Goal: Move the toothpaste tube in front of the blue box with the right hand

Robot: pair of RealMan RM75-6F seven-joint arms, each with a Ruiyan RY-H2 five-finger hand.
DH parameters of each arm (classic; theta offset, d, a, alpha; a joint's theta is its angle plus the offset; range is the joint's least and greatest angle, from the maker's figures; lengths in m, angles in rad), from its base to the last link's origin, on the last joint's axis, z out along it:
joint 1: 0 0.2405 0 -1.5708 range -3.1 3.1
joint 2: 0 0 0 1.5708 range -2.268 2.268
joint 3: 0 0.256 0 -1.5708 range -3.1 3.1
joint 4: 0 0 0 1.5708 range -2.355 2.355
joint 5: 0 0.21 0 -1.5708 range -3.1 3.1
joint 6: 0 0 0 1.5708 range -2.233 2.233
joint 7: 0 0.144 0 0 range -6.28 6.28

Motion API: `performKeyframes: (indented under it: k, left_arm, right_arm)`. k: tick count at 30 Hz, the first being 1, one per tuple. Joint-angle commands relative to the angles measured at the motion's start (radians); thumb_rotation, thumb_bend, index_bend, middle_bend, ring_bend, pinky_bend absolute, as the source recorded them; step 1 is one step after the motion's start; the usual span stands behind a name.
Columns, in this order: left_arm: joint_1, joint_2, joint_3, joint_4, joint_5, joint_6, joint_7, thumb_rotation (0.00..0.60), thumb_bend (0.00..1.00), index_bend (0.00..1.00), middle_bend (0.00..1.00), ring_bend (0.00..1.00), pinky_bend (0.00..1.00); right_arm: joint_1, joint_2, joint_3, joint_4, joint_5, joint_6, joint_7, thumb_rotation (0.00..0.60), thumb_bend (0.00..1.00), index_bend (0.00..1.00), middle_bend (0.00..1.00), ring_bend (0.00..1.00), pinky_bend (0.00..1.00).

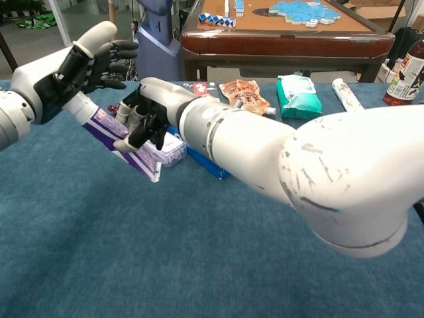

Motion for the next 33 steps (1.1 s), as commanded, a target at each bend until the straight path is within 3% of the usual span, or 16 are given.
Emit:
performKeyframes:
  k: [1,8,16,21,29,33]
  left_arm:
    - [0.0,0.0,0.0,-0.001,-0.001,-0.004,-0.003,0.0,0.15,0.0,0.0,0.0,0.08]
    - [-0.001,-0.004,-0.005,0.0,-0.002,-0.008,-0.008,0.0,0.15,0.0,0.0,0.0,0.08]
    - [0.009,0.028,-0.012,0.003,-0.007,-0.009,-0.01,0.0,0.14,0.0,0.0,0.0,0.08]
    - [0.019,0.067,-0.006,-0.003,-0.005,-0.013,0.002,0.0,0.14,0.0,0.0,0.0,0.08]
    - [0.025,0.132,0.017,-0.003,0.019,-0.025,0.053,0.0,0.14,0.0,0.0,0.0,0.08]
    - [0.025,0.15,0.025,-0.008,0.032,-0.026,0.073,0.0,0.14,0.0,0.0,0.0,0.08]
  right_arm:
    - [0.003,-0.003,0.008,0.001,0.005,-0.001,-0.001,0.6,0.89,0.88,0.78,0.74,0.59]
    - [0.008,-0.015,0.019,0.004,0.012,0.003,-0.009,0.6,0.89,0.89,0.78,0.74,0.59]
    - [-0.008,0.031,-0.009,-0.021,0.029,-0.015,-0.047,0.6,0.89,0.89,0.79,0.74,0.59]
    - [-0.009,0.103,-0.044,-0.072,0.041,-0.027,-0.117,0.6,0.9,0.89,0.79,0.74,0.59]
    - [0.04,0.29,-0.159,-0.19,0.142,-0.082,-0.341,0.6,0.91,0.9,0.8,0.74,0.59]
    - [0.065,0.329,-0.199,-0.216,0.181,-0.08,-0.399,0.6,0.91,0.9,0.8,0.74,0.59]
